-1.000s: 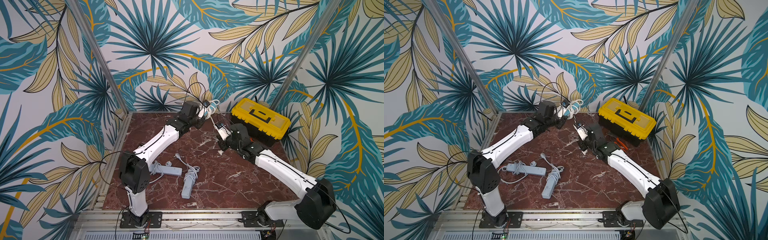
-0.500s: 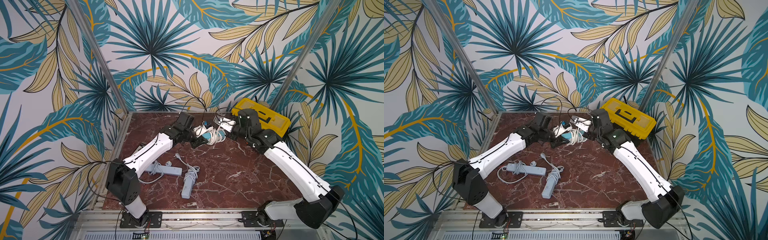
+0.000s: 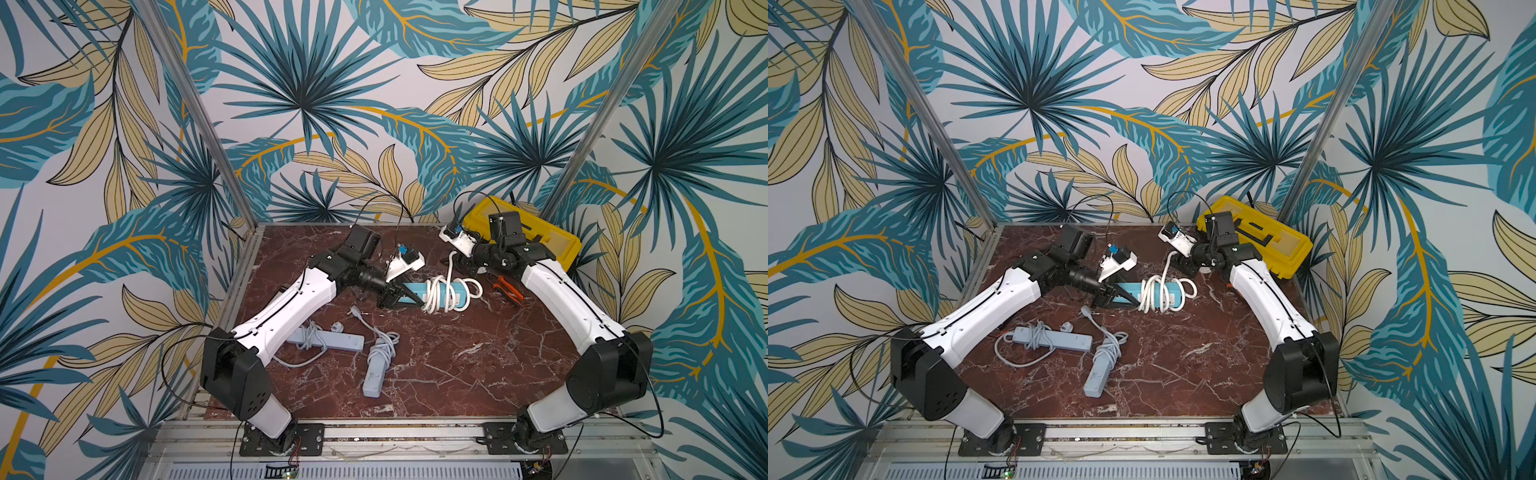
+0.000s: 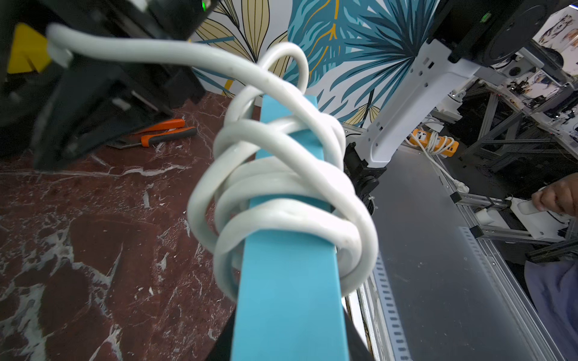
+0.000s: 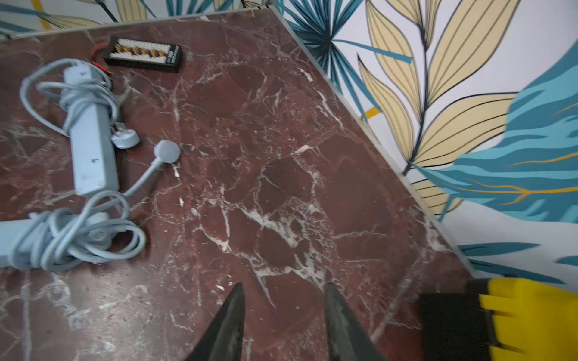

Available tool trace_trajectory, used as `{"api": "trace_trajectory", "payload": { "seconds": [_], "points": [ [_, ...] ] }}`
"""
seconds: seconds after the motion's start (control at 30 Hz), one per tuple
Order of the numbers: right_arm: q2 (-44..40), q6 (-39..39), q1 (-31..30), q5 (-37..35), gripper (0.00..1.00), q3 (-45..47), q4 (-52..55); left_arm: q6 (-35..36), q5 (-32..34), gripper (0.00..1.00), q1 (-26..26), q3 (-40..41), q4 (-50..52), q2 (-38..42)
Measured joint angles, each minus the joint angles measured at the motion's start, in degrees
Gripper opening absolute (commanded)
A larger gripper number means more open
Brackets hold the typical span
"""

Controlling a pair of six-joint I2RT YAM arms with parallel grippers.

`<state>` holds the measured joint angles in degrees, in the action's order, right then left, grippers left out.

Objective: Wrap the cord around the power strip
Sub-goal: Wrap the power cord around the power strip, then place the power strip at the center of the board.

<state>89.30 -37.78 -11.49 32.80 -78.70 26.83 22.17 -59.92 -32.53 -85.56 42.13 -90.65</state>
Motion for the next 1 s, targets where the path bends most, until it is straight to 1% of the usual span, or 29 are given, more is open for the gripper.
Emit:
{"api": "trace_trajectory", "payload": {
  "seconds": [0.17, 0.27, 0.37, 0.5, 0.67, 0.73, 0.87, 1.0],
  "points": [
    [-0.26, 10.21, 0.81, 5.66, 0.42, 7.41, -11.56, -0.61, -1.64, 0.00, -0.11, -3.65, 0.61, 0.00],
    [-0.59, 16.59, 0.87, 7.23, 0.42, 11.39, -19.04, -3.48, -1.46, 0.00, -0.09, -4.61, -1.27, 0.00],
    [-0.72, 24.11, 0.90, 7.82, 0.37, 15.39, -26.18, -9.11, 0.28, 0.00, -0.13, -3.72, -6.99, 0.00],
    [-1.81, 36.96, 0.90, 7.21, 0.31, 22.77, -36.22, -16.90, 5.38, 0.00, -0.20, 0.09, -17.64, 0.00],
    [-4.22, 51.82, 0.83, 5.20, 0.28, 29.53, -40.63, -26.80, 16.61, 0.00, -1.27, 5.88, -29.55, -0.04],
    [-6.25, 56.96, 0.72, 4.17, 0.26, 31.95, -40.94, -30.38, 23.34, 0.00, -2.27, 7.96, -33.20, -0.35],
    [-11.02, 63.89, 0.57, 2.75, 0.24, 35.39, -39.87, -37.18, 36.33, 0.00, -4.44, 12.00, -38.95, -1.46],
    [-16.09, 69.26, 0.57, 1.46, 0.21, 37.81, -37.57, -43.32, 49.00, 0.00, -8.07, 15.65, -42.23, -4.59]
  ]
}}
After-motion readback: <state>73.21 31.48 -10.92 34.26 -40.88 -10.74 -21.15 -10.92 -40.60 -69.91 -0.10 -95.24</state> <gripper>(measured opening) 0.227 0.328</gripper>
